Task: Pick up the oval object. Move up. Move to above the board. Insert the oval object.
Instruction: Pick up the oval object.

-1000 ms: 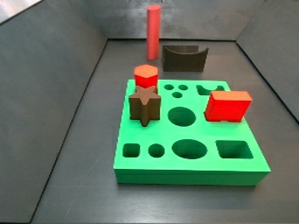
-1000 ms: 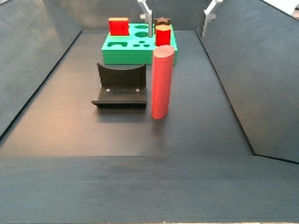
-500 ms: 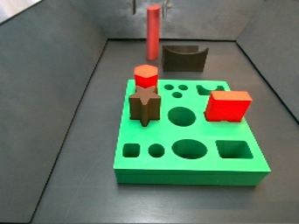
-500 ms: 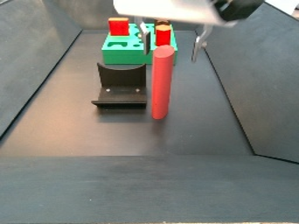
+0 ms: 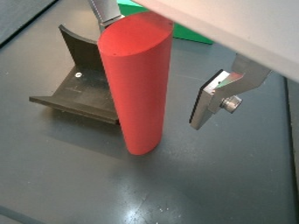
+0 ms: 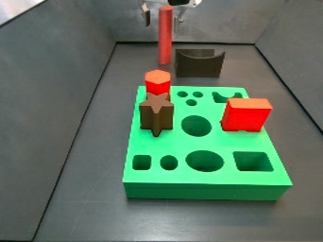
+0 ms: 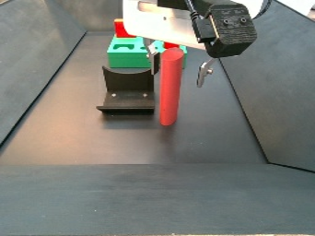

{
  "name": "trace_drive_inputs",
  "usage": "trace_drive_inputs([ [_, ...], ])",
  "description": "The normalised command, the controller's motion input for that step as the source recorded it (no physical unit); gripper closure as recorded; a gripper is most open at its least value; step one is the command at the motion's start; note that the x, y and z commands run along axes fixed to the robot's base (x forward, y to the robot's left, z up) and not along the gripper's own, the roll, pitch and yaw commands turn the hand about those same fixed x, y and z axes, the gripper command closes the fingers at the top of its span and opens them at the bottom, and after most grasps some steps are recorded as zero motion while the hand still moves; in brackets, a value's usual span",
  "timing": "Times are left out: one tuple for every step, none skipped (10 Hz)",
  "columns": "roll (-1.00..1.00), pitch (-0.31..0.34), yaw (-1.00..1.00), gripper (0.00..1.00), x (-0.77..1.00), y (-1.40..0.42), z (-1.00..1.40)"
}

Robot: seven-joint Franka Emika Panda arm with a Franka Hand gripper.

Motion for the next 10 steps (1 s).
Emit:
trace_drive_inputs([
  [0.0, 0.0, 0.0, 0.0, 0.0, 0.0, 0.0],
  [0.0, 0.0, 0.0, 1.0, 0.0, 0.0, 0.0],
  [0.0, 0.0, 0.0, 1.0, 0.0, 0.0, 0.0],
  [0.0, 0.0, 0.0, 1.0, 0.0, 0.0, 0.0],
  [0.0, 0.0, 0.0, 1.0, 0.0, 0.0, 0.0],
  [0.0, 0.0, 0.0, 1.0, 0.0, 0.0, 0.0],
  [0.0, 0.0, 0.0, 1.0, 0.0, 0.0, 0.0],
  [0.0, 0.0, 0.0, 1.0, 0.0, 0.0, 0.0],
  [0.0, 0.0, 0.0, 1.0, 0.0, 0.0, 0.0],
  [0.0, 0.0, 0.0, 1.0, 0.0, 0.0, 0.0],
])
